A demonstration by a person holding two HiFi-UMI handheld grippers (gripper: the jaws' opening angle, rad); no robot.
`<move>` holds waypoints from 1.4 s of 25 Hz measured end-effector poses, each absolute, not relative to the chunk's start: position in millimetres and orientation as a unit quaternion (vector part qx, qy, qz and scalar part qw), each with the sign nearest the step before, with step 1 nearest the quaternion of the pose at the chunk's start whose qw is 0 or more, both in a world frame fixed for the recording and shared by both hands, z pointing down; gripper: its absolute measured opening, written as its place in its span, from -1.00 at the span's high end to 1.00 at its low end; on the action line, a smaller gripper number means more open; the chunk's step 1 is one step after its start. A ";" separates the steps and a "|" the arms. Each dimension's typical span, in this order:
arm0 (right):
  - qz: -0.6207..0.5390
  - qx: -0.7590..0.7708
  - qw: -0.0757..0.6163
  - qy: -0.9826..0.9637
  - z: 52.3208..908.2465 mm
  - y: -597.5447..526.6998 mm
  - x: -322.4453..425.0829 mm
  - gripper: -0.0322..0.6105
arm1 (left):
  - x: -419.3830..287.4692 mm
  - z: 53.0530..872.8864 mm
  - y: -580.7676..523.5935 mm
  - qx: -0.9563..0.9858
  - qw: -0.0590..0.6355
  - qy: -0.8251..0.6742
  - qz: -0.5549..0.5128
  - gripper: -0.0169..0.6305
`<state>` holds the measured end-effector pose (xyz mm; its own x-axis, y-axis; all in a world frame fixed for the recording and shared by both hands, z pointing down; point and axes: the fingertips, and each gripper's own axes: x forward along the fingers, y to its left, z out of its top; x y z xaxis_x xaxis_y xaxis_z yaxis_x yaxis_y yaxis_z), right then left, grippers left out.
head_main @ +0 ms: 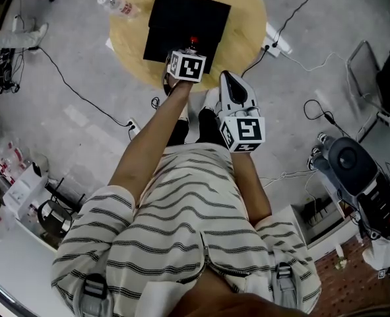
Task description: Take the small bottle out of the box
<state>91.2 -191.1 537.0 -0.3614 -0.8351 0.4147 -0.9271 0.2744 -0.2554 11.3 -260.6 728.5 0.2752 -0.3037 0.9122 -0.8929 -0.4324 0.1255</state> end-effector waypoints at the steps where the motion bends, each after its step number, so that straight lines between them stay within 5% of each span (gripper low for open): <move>1: 0.232 0.557 0.100 -0.791 537.4 -191.4 91.8 0.85 | 11.6 729.9 -261.0 0.722 0.338 -0.412 0.440 0.31; 35: 0.245 0.553 0.112 -0.789 543.2 -190.0 99.1 0.84 | 17.9 743.3 -265.8 0.701 0.385 -0.390 0.456 0.28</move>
<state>99.1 -190.0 543.2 -0.3643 -0.8166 0.4477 -0.9265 0.2689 -0.2633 17.9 -265.8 743.3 0.2801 -0.1948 0.9400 -0.8981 -0.3991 0.1849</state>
